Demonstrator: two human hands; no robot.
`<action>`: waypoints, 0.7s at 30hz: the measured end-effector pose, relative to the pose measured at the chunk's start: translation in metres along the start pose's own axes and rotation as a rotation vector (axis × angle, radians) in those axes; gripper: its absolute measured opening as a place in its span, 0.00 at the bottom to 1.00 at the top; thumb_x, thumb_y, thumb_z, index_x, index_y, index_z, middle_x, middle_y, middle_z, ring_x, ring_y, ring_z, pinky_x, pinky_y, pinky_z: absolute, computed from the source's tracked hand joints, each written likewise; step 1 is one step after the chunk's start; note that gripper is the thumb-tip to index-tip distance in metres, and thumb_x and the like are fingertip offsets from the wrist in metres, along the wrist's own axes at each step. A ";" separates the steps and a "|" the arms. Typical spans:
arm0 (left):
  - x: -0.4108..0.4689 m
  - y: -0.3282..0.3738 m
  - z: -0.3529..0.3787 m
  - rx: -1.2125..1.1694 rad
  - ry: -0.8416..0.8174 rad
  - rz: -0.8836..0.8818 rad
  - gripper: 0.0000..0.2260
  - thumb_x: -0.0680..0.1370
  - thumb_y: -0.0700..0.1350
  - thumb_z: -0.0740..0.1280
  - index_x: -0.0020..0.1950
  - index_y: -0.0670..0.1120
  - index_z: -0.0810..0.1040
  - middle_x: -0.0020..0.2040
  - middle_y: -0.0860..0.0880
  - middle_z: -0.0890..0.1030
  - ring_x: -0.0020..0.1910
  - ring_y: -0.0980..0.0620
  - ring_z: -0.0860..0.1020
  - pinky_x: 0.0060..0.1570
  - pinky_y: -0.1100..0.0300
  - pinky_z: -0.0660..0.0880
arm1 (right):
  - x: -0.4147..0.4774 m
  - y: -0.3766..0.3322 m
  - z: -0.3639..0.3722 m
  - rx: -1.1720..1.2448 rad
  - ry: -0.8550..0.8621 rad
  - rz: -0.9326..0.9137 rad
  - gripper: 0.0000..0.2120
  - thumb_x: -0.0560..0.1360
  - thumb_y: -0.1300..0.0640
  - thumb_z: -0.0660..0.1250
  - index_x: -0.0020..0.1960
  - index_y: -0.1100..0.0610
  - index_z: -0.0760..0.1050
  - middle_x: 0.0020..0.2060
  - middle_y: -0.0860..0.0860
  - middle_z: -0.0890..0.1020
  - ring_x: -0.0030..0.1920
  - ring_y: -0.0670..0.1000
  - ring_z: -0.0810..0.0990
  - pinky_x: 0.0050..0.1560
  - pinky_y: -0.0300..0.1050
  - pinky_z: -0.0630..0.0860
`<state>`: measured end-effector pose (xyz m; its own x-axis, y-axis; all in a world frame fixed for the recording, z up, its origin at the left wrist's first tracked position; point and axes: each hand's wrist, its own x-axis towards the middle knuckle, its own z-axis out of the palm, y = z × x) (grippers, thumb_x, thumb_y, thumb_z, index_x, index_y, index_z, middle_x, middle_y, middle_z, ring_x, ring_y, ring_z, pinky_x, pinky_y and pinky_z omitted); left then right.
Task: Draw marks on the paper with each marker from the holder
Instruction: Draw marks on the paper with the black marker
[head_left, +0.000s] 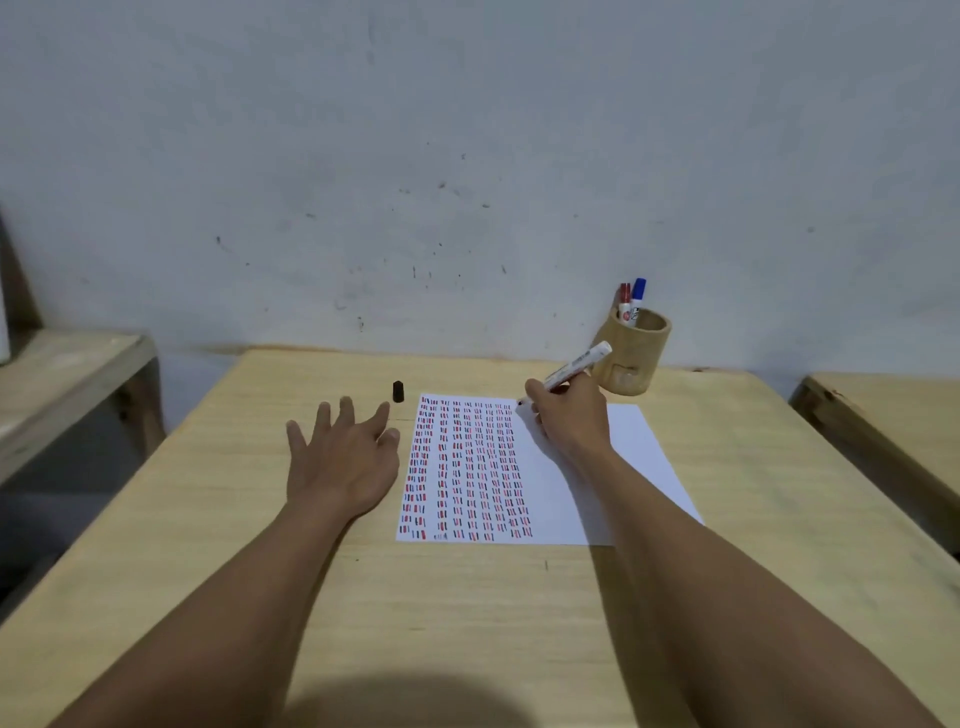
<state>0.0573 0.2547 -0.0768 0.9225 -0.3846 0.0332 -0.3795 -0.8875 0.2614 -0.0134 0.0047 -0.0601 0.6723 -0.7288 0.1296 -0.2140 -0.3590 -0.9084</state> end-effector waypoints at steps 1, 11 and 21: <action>0.001 0.001 0.000 0.010 -0.002 0.004 0.25 0.82 0.58 0.45 0.81 0.59 0.54 0.83 0.45 0.52 0.81 0.42 0.46 0.76 0.35 0.41 | 0.000 0.003 0.001 -0.013 0.002 -0.009 0.12 0.72 0.52 0.70 0.43 0.63 0.80 0.38 0.56 0.86 0.39 0.55 0.85 0.41 0.49 0.79; 0.001 0.000 0.004 0.051 -0.007 0.007 0.26 0.82 0.60 0.43 0.81 0.60 0.52 0.83 0.45 0.50 0.81 0.42 0.45 0.76 0.35 0.41 | 0.001 0.008 0.005 -0.044 -0.005 -0.051 0.18 0.72 0.53 0.70 0.39 0.70 0.78 0.34 0.62 0.84 0.32 0.54 0.82 0.32 0.45 0.75; -0.001 0.001 0.002 0.036 -0.010 0.001 0.26 0.82 0.59 0.44 0.81 0.60 0.54 0.83 0.45 0.51 0.81 0.42 0.45 0.76 0.35 0.41 | 0.001 0.009 0.006 -0.045 -0.008 -0.046 0.16 0.72 0.54 0.71 0.36 0.68 0.78 0.29 0.58 0.84 0.25 0.46 0.77 0.23 0.34 0.69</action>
<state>0.0559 0.2533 -0.0782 0.9212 -0.3883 0.0238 -0.3832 -0.8955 0.2263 -0.0105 0.0046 -0.0702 0.6877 -0.7063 0.1680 -0.2138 -0.4181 -0.8829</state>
